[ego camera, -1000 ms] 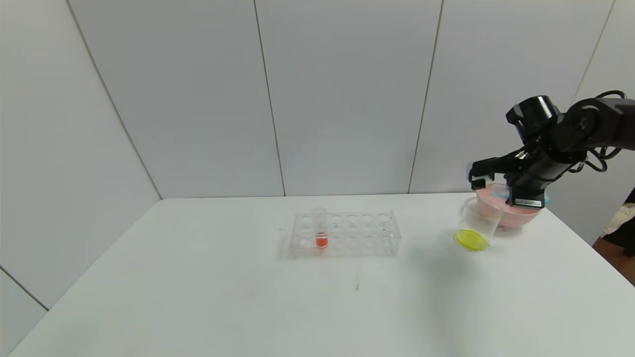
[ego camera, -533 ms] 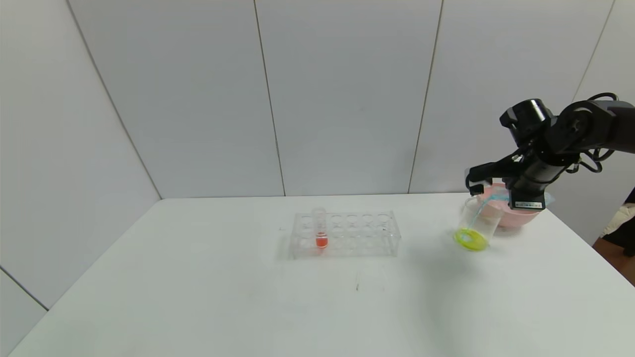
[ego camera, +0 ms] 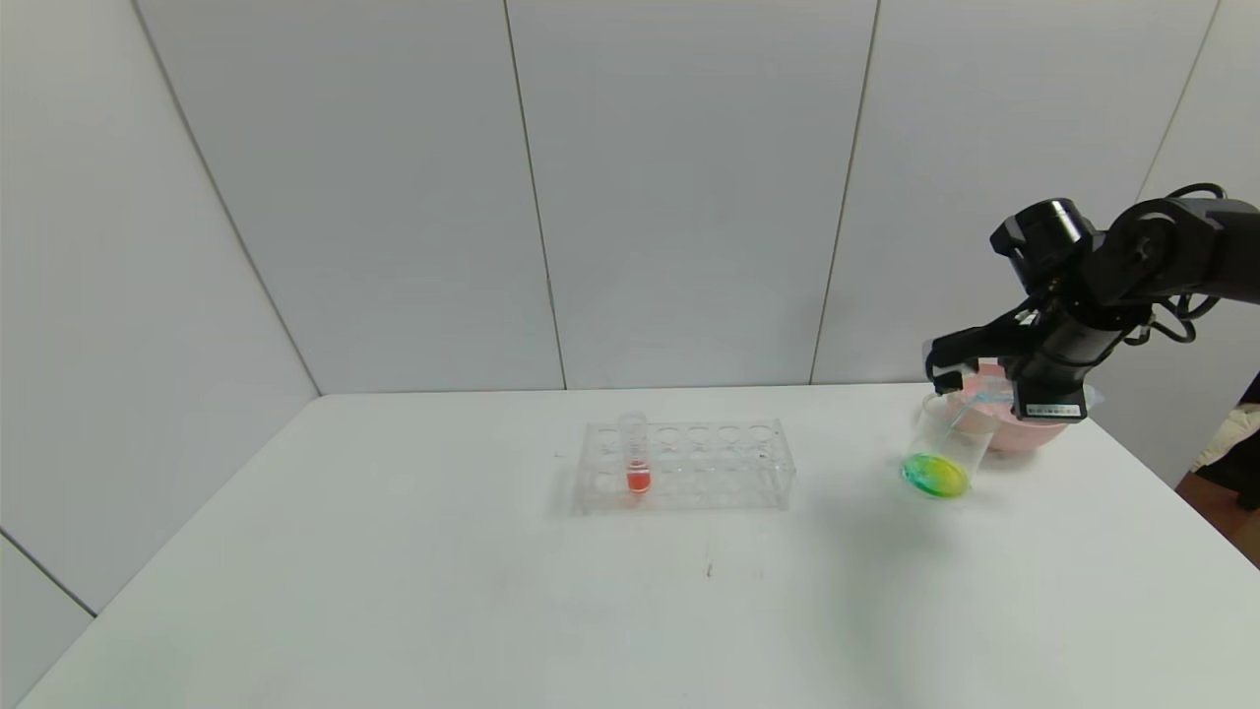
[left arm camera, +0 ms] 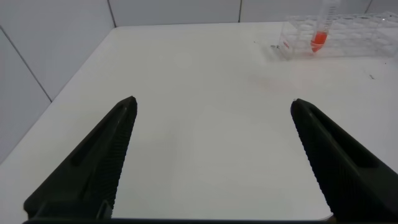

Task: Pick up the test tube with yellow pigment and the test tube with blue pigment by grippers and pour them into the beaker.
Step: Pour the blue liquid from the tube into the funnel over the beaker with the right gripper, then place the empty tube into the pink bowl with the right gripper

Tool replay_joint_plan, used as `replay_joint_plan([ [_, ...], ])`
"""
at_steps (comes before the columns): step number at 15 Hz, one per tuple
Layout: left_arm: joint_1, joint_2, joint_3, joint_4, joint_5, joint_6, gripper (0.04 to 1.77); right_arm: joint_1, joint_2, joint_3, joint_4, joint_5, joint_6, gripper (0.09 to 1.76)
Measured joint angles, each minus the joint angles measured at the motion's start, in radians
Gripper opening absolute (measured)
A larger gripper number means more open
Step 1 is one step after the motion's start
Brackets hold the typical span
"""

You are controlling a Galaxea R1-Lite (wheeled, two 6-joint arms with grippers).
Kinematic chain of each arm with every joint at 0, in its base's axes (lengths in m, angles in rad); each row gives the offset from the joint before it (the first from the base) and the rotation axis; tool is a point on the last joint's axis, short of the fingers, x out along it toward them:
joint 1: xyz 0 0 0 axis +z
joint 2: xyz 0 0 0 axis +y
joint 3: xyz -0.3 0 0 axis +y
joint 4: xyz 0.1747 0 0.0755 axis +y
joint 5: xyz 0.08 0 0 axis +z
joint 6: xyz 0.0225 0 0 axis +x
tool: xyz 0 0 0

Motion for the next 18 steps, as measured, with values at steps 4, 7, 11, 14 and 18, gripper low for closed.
replay_joint_plan([
  [4,0.000,0.000,0.000,0.000,0.000,0.000,1.76,-0.004,-0.002,0.000,-0.008,0.000,-0.036,0.50],
  [7,0.000,0.000,0.000,0.000,0.000,0.000,1.76,-0.010,-0.005,0.000,-0.013,0.006,-0.080,0.50],
  [11,0.000,0.000,0.000,0.000,0.000,0.000,1.76,-0.011,-0.005,0.000,-0.033,0.046,-0.103,0.50],
  [14,0.000,0.000,0.000,0.000,0.000,0.000,1.76,-0.012,-0.001,0.000,-0.060,0.052,-0.117,0.50],
  [18,0.000,0.000,0.000,0.000,0.000,0.000,1.76,-0.011,0.001,0.000,-0.074,0.071,-0.111,0.50],
])
